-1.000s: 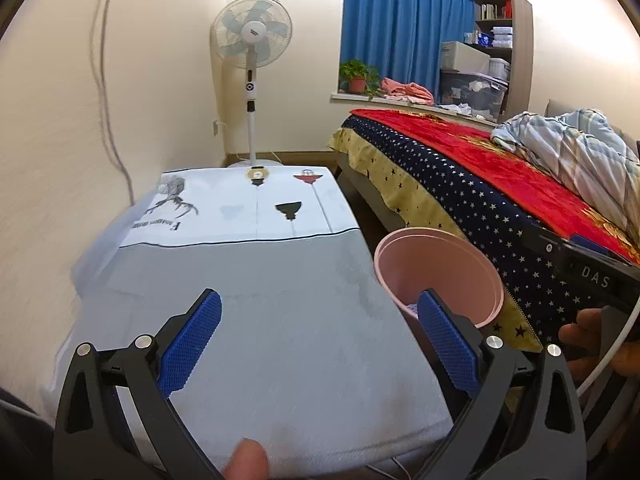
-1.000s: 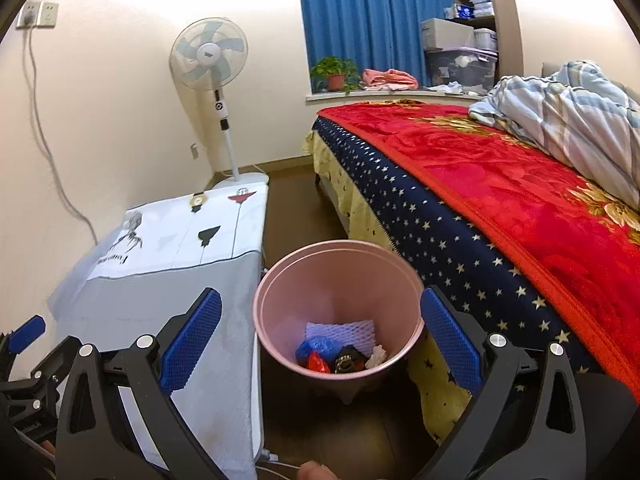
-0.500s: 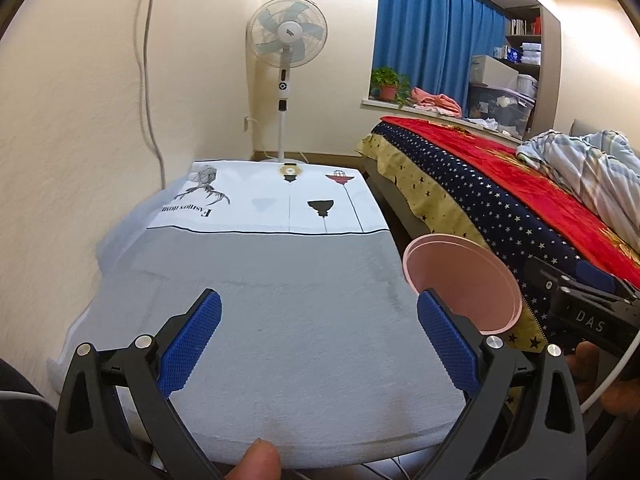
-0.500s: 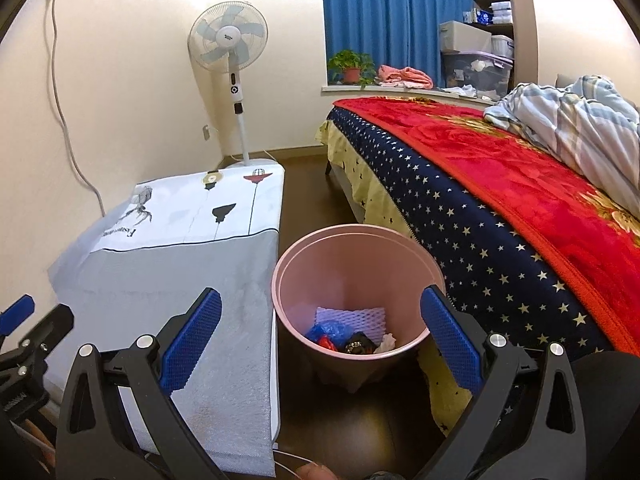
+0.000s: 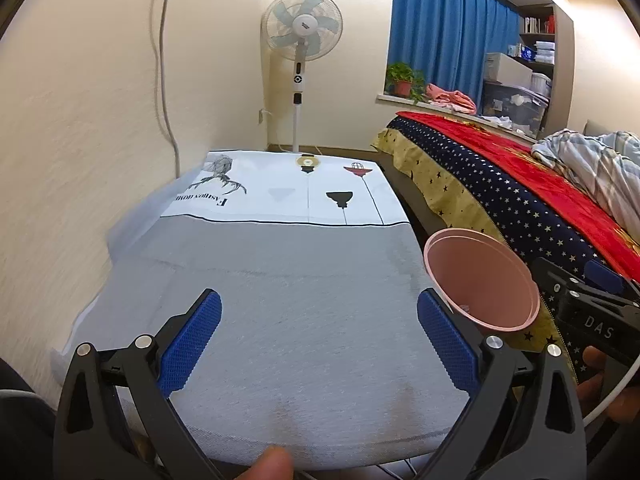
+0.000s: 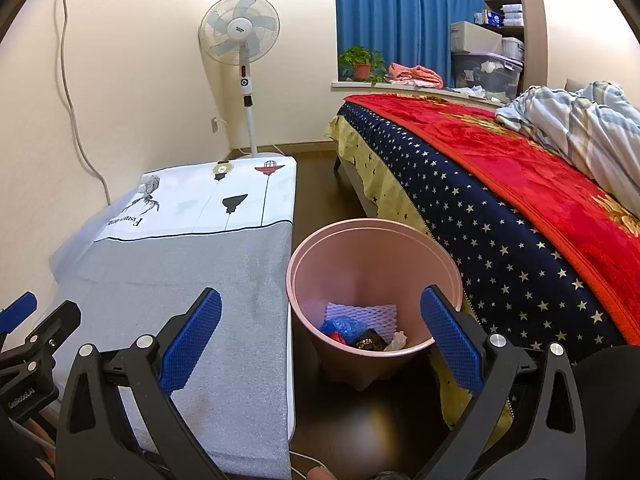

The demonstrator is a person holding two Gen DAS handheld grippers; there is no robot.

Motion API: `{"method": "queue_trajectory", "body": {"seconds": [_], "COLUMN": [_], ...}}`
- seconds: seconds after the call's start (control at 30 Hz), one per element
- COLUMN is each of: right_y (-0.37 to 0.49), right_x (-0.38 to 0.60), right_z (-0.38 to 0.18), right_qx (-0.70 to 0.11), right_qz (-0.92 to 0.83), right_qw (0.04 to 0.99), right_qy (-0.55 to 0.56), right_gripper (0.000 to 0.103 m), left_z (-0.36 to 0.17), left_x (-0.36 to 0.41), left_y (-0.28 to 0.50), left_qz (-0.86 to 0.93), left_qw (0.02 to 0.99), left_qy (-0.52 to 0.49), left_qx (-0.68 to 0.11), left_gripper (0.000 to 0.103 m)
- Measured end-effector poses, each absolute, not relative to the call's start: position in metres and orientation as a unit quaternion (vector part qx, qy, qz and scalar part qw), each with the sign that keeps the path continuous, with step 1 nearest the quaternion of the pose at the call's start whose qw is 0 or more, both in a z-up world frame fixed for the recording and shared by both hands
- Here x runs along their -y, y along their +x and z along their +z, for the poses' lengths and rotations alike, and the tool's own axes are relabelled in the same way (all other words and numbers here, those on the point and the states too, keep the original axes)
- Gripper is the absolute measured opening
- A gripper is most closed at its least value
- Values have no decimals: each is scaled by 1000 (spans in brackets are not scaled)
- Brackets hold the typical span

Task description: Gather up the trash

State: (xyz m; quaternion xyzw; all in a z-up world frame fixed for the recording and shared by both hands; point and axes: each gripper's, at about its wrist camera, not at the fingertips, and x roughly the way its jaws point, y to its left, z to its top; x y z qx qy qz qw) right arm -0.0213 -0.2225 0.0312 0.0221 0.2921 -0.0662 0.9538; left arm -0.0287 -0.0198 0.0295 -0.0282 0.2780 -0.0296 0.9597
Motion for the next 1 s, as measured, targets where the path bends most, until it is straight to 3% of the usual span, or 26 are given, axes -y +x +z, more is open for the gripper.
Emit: {"method": "queue_trajectory", "body": {"seconds": [1.0], "right_y": [-21], "right_x": [214], "right_z": [29], "right_qx": [-294], "right_qz": [-62], "right_qw": [954], "right_qy": [9], "right_gripper": [98], "left_z": [27], "left_x": [21], "left_y": [-30], "left_qz": [-24], "left_qw": [961], "left_qy": [-28], "left_qx": [-275], "left_gripper": [95]}}
